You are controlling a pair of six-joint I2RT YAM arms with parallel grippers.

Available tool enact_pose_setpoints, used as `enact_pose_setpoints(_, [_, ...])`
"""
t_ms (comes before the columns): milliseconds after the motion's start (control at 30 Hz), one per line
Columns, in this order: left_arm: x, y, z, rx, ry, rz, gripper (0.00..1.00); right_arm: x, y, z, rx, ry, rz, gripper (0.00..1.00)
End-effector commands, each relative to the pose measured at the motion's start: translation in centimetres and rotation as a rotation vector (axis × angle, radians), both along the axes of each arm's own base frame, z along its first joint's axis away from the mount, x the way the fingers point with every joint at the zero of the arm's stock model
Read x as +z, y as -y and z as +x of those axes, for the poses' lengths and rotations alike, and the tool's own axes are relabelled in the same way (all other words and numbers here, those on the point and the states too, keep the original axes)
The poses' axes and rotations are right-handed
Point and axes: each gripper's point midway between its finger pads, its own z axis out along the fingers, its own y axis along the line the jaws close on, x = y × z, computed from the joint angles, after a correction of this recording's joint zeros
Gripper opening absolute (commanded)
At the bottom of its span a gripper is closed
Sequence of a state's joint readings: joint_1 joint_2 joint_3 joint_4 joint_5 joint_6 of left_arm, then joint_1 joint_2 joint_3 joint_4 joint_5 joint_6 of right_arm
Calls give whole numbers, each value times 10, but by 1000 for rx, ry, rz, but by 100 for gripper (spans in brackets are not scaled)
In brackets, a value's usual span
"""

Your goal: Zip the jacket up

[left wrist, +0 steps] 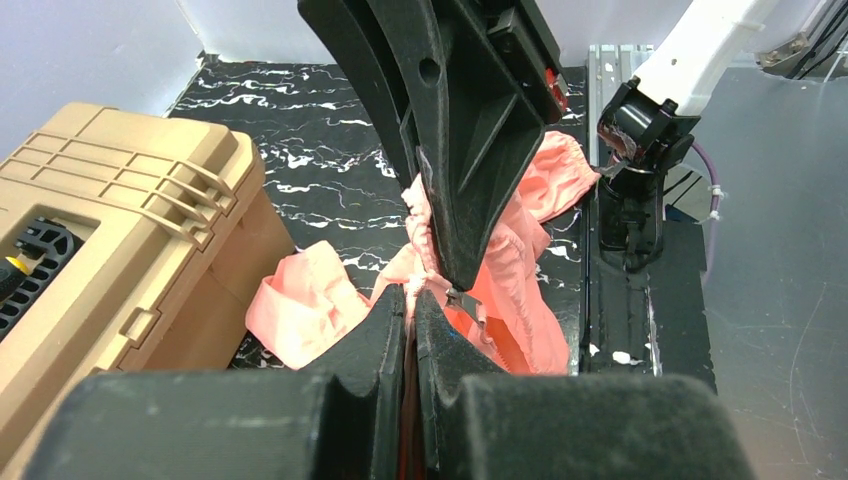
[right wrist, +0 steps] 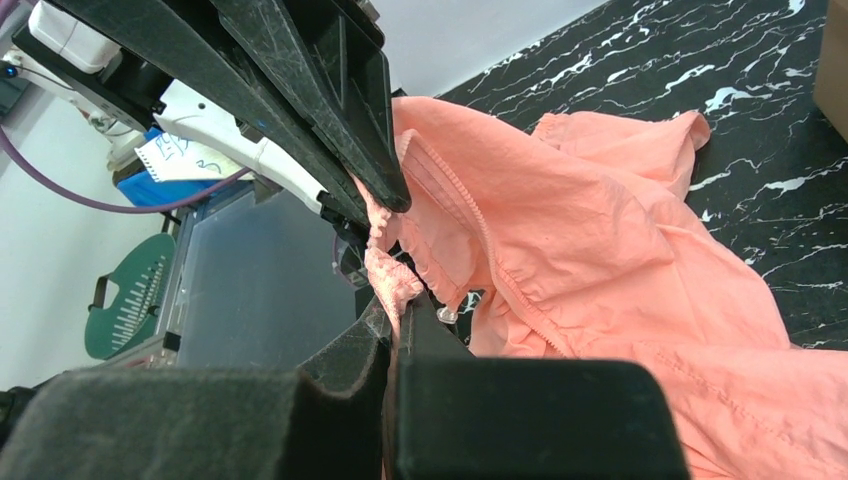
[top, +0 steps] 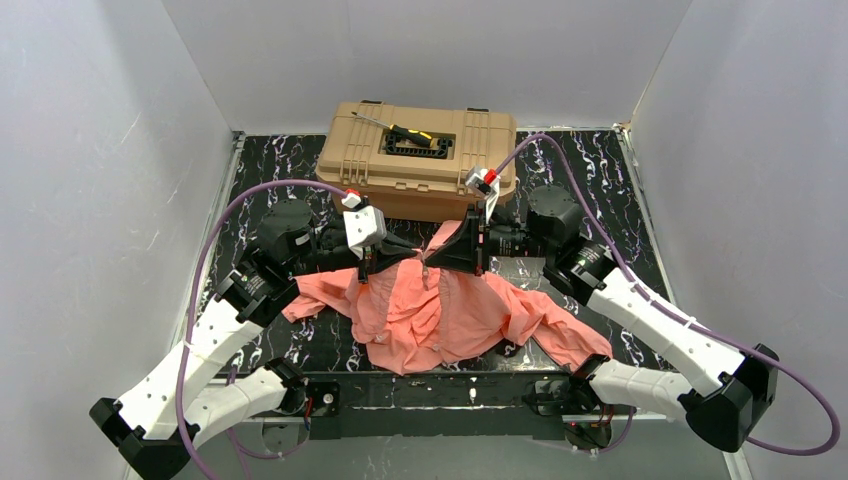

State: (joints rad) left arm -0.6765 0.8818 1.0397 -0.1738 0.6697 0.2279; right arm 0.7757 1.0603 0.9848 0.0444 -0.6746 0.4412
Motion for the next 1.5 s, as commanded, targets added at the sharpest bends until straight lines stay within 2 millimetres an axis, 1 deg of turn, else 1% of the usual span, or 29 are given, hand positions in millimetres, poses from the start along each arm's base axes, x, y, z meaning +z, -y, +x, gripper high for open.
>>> enact_pose_setpoints(0, [19,-2,-4,-6,43,-27,0,20,-1,-6,32,44,36,1])
enact_pose_setpoints(233, [20,-1,-5,-11,43,-27,0,26,0,-7,35,66,55,1])
enact_pose_setpoints(533, [16,-1,-5,-19,43,-14,0,32,0,-8,33,84,74,1])
enact_pose_setpoints(1000, [14,0,-6,-24,42,-13,0,33,-2,-9,37,89,82,1])
enact_pose_setpoints(1200, [15,-1,-6,-24,42,-14,0,31,-1,-3,-2,80,69,1])
enact_pose_setpoints(1467, [15,-1,-8,-27,42,-15,0,35,3,0,-42,86,77,1])
